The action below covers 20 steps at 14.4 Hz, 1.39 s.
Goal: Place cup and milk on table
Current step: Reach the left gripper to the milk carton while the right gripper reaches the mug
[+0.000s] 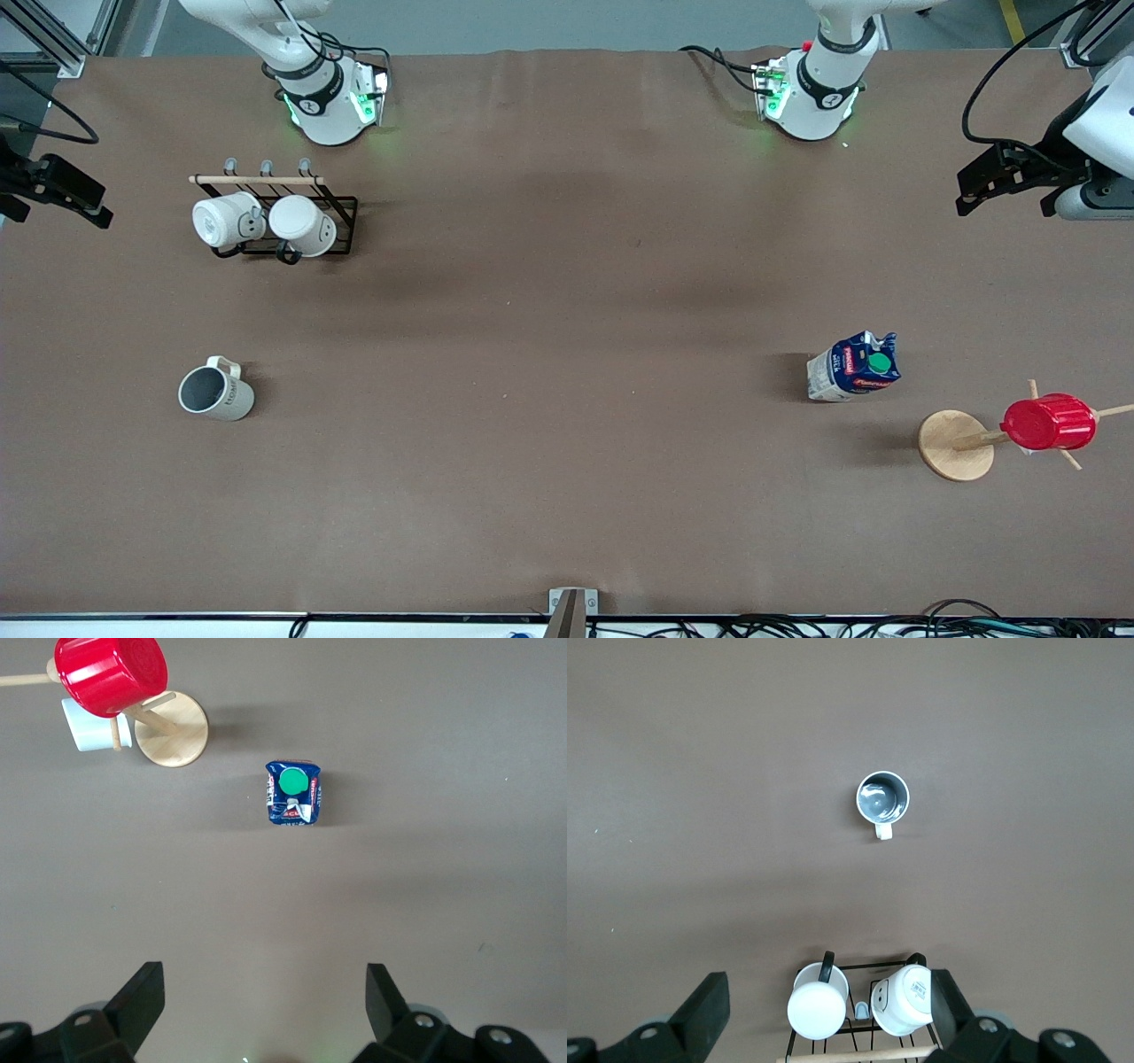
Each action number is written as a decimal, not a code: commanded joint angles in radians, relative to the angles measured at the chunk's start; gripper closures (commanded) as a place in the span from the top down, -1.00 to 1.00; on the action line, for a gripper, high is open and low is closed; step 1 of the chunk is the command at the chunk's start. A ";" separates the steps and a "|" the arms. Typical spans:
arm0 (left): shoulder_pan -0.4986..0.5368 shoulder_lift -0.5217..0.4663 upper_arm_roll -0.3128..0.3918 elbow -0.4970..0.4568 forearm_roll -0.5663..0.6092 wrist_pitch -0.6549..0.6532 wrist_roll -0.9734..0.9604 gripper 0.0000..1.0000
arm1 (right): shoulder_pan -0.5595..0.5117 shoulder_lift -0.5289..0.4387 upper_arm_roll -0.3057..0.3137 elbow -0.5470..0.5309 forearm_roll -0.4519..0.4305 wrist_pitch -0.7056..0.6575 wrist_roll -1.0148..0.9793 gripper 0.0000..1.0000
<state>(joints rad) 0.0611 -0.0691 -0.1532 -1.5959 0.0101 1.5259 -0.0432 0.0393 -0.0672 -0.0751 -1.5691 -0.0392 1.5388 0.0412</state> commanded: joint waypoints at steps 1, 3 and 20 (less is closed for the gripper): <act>0.008 0.005 -0.002 0.017 -0.005 -0.012 0.025 1.00 | -0.010 0.012 0.008 0.024 -0.011 -0.017 -0.009 1.00; 0.009 0.014 0.000 0.020 -0.002 -0.010 0.022 1.00 | -0.007 0.012 0.008 0.023 -0.011 -0.019 -0.004 1.00; 0.046 0.317 -0.002 -0.314 -0.013 0.674 -0.058 1.00 | -0.019 0.116 0.006 0.001 -0.007 0.121 -0.004 1.00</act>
<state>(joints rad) 0.1017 0.2028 -0.1501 -1.9121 0.0101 2.1536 -0.0923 0.0355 0.0092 -0.0762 -1.5680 -0.0392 1.6253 0.0403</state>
